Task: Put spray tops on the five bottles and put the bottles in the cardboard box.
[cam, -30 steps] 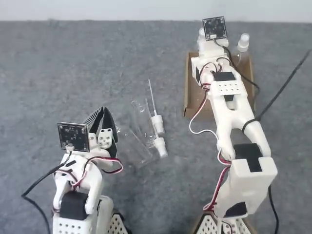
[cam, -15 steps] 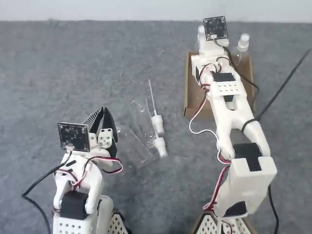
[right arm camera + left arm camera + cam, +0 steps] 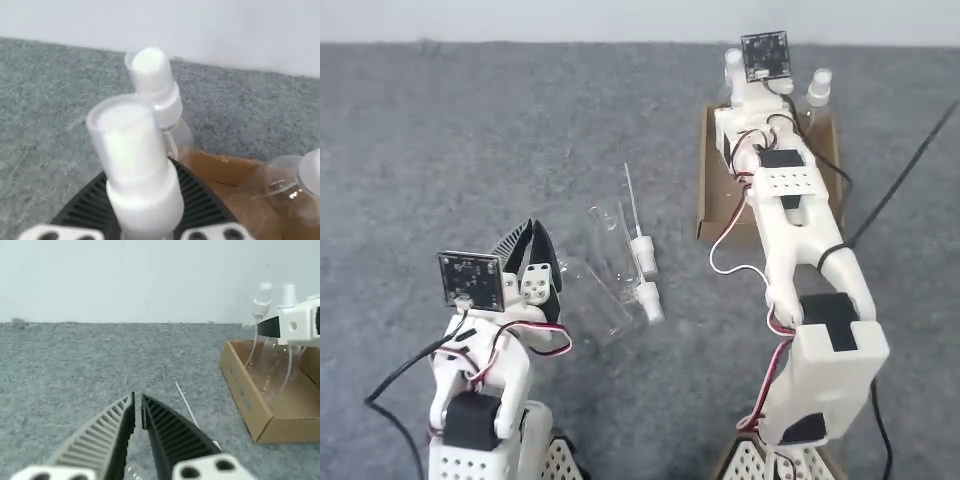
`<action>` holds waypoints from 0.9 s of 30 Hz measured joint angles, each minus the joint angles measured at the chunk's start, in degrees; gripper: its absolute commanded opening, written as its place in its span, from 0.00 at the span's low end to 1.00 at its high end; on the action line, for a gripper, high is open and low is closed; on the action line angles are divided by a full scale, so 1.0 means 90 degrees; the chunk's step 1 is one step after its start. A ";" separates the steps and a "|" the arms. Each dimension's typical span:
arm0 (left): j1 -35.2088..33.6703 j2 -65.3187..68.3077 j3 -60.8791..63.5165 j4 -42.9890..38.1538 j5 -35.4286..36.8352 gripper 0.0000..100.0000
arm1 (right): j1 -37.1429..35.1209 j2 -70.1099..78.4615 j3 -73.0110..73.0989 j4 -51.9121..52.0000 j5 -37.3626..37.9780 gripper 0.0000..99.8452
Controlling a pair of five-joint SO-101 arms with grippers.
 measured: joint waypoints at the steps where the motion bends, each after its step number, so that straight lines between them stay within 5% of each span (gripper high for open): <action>1: 0.0000 0.0000 0.0000 0.0000 0.0000 0.01 | 0.0020 0.0000 0.0059 -0.0117 -0.0078 0.01; 27: 0.0000 0.0000 0.0000 0.0000 0.0000 0.01 | 0.0059 0.0147 0.0430 -0.1016 -0.0264 0.01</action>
